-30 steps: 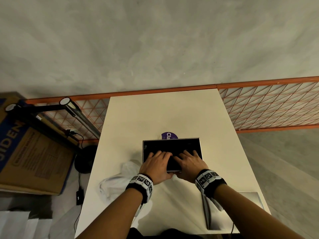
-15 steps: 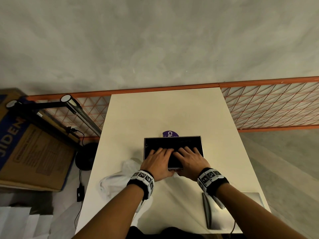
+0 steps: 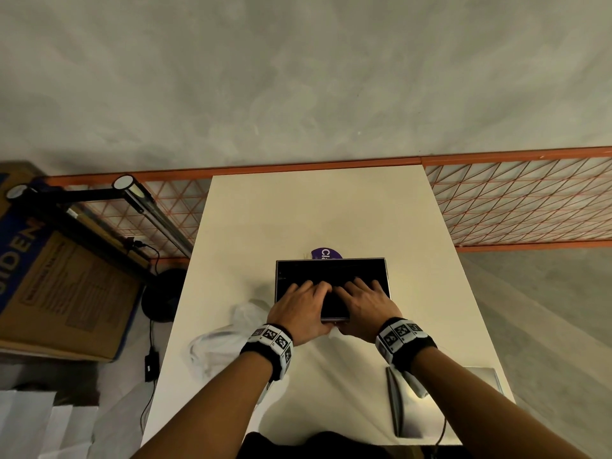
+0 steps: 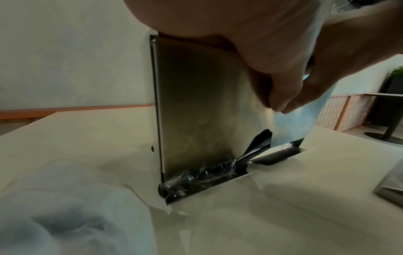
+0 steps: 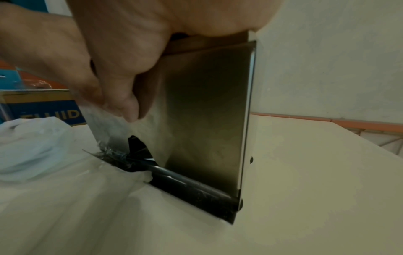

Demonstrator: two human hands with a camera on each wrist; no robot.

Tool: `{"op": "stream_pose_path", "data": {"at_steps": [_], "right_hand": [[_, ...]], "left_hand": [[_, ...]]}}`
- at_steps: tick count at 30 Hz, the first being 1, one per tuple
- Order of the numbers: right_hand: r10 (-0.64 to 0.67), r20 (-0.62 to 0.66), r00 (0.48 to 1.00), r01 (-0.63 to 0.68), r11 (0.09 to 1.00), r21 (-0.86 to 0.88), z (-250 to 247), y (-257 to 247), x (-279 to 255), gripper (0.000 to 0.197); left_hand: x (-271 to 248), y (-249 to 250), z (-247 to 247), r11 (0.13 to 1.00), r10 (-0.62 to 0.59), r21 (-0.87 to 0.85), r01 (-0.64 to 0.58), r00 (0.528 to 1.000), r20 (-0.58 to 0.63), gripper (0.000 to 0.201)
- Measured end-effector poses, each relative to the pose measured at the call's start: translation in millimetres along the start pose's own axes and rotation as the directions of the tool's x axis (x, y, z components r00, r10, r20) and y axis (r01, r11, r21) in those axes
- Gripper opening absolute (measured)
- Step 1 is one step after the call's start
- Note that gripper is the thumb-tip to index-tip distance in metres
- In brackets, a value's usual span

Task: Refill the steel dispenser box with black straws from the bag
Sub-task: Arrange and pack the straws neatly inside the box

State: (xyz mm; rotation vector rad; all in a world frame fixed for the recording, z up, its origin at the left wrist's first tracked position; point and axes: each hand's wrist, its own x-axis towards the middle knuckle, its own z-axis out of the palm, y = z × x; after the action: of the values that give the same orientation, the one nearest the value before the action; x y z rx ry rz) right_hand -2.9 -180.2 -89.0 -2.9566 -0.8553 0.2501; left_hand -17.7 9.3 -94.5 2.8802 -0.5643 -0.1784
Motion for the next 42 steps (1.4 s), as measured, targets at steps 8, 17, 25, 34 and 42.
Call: {"op": "stream_pose_path", "data": {"at_steps": [8,17,25,34,42], "right_hand": [[-0.015,-0.109,0.994,0.018,1.0,0.025,-3,1,-5,0.096],[0.001,-0.102,0.995,0.015,0.988,0.151,-3,0,-10,0.091],[0.031,-0.091,0.995,-0.017,0.989,0.147,-1,0,-10,0.098],[0.038,-0.096,0.995,-0.024,0.988,0.152,-3,-1,-11,0.099],[0.045,-0.071,0.996,-0.028,0.974,0.225,-5,-2,-16,0.09]], "left_hand": [[3,2,-1,1.0,-0.03,0.006,0.03,0.999,0.036,0.074],[0,4,2,0.999,-0.027,0.026,0.026,0.999,0.047,0.074],[-4,4,2,1.0,-0.003,0.022,0.002,1.0,0.015,0.077],[-8,6,0,0.985,-0.126,-0.101,0.137,0.986,0.108,0.071],[-8,6,2,0.982,-0.137,-0.114,0.151,0.983,0.122,0.075]]}}
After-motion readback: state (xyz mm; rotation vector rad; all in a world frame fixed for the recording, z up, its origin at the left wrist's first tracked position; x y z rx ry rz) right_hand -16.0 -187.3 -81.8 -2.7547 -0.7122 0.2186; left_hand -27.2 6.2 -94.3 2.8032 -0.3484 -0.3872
